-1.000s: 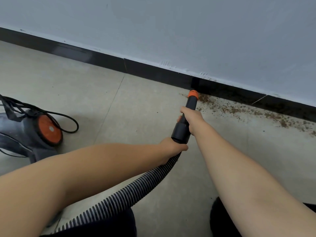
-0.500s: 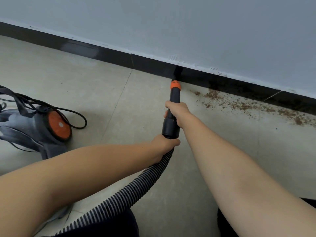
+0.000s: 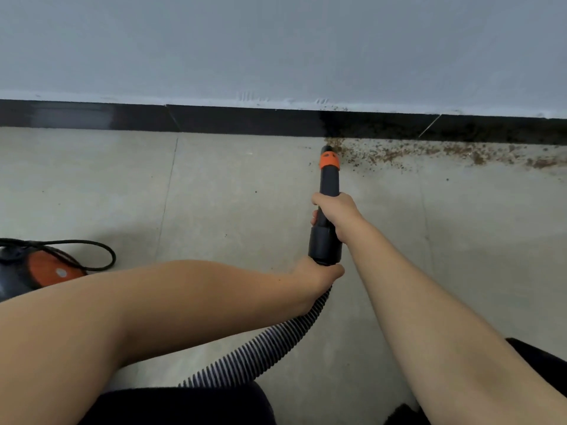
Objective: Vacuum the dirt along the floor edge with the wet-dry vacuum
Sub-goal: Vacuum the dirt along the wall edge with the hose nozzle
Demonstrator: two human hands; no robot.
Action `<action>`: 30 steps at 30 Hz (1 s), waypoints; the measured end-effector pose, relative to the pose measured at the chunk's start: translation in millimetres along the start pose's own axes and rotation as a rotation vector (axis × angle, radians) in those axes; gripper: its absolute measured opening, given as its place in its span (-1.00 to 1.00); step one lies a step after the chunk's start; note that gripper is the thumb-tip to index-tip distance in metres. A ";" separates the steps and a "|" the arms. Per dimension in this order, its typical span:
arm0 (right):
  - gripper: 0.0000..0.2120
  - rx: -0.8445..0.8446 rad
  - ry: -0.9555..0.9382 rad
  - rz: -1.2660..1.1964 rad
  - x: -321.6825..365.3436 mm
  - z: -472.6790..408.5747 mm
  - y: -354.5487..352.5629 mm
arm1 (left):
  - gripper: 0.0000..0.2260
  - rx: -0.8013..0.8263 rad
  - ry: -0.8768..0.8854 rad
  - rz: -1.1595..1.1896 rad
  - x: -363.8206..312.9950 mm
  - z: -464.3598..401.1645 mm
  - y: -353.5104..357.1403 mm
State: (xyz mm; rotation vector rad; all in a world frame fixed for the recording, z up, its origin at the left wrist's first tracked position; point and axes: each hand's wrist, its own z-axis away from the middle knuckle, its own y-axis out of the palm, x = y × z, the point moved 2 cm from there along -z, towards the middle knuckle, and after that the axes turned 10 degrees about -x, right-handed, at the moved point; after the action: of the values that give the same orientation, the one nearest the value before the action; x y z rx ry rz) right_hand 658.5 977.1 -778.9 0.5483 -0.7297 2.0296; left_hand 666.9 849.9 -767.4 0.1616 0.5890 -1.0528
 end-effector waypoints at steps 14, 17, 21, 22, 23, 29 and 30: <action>-0.81 0.008 -0.026 -0.011 -4.9 0.7 26.1 | -0.90 -0.068 0.006 0.049 11.4 -8.4 -17.8; -0.83 0.093 -0.027 -0.001 -13.7 13.4 23.0 | -0.89 -0.074 -0.014 0.036 20.9 1.1 -14.9; -0.84 0.179 -0.021 0.041 -26.8 32.0 28.9 | -0.89 -0.115 -0.054 0.026 39.8 13.5 -14.2; -0.84 0.164 -0.012 0.032 -30.9 34.9 27.6 | -0.89 -0.110 -0.055 0.015 43.5 15.7 -14.2; -0.84 0.135 0.001 0.012 -35.3 36.8 23.8 | -0.89 -0.097 -0.051 -0.004 46.0 17.9 -13.8; -0.85 -0.060 0.049 -0.154 -48.5 31.5 -17.4 | -0.88 0.018 -0.029 -0.098 39.0 26.8 -1.7; -0.86 -0.056 0.050 -0.162 -46.9 30.6 -19.7 | -0.87 0.025 -0.023 -0.088 35.9 27.5 -0.5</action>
State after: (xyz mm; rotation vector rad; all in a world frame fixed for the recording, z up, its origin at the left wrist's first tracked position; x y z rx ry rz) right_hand 702.4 937.2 -780.2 0.5060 -0.6876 1.8611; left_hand 689.8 811.1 -763.3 0.1463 0.5665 -1.1467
